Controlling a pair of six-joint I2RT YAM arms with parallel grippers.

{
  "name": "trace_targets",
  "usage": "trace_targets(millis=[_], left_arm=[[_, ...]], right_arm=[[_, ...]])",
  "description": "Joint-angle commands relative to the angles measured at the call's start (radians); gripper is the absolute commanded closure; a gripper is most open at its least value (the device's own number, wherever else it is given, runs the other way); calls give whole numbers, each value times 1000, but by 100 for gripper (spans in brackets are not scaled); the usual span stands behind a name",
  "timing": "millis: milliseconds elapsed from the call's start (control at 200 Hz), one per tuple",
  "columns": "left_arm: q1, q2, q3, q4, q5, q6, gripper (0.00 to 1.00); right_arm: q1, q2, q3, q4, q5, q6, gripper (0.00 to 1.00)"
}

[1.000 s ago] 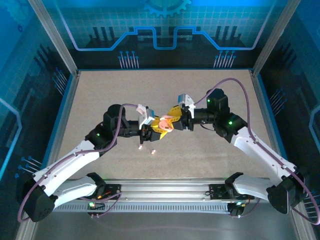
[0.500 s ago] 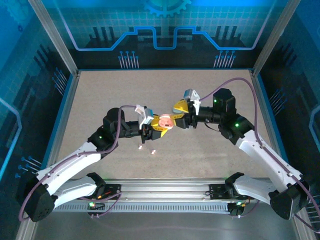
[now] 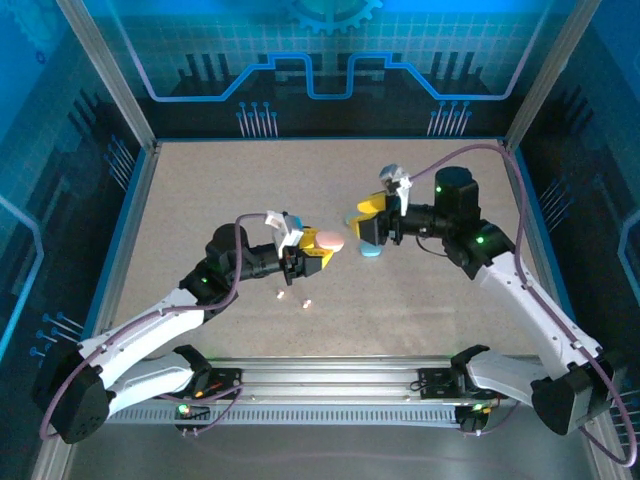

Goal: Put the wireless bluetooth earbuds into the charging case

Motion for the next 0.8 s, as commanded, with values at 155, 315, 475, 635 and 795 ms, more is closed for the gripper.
trace_targets(millis=[155,315,475,635,795], left_arm=[[13,14,33,67,153,-50,68],[13,25,60,43,197,-53,68],[13,31,74,37,222,-56,67],[13,36,87,6,250,-45,67],[13,36,97,-42,254,-18,67]], right_arm=[[115,-84,-101,10,125,-449,37],[116,-81,-102,11,141,-522,36],[117,-62,-86,25,132,-481,38],[114,-68,-94,86,163,-418,41],[109,-79,-104,121,141,-401,44]])
